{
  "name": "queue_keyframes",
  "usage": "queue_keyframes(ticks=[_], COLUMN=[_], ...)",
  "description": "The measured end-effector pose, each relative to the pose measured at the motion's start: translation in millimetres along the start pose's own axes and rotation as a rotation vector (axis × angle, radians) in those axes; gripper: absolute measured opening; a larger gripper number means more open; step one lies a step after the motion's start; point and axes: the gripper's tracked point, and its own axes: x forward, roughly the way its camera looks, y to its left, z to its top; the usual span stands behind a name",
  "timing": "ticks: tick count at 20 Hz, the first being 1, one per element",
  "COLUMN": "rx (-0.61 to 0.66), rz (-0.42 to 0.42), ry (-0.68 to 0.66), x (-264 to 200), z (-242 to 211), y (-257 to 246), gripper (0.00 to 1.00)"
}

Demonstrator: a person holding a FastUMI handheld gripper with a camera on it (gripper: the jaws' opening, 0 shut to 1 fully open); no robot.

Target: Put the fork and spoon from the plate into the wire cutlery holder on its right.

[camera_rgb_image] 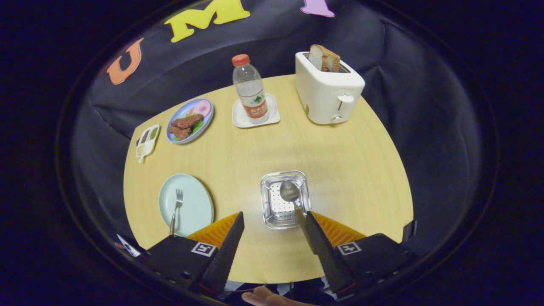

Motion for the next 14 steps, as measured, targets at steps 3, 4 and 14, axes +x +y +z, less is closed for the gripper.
queue_keyframes(ticks=[3, 4, 14], rx=[-0.062, -0.068, -0.100], rz=[-0.018, -0.017, 0.060], ry=[-0.027, -0.035, 0.013], x=[-2, -2, 20], z=[3, 4, -26], y=[18, 26, 117], gripper=[0.99, 0.98, 0.97])
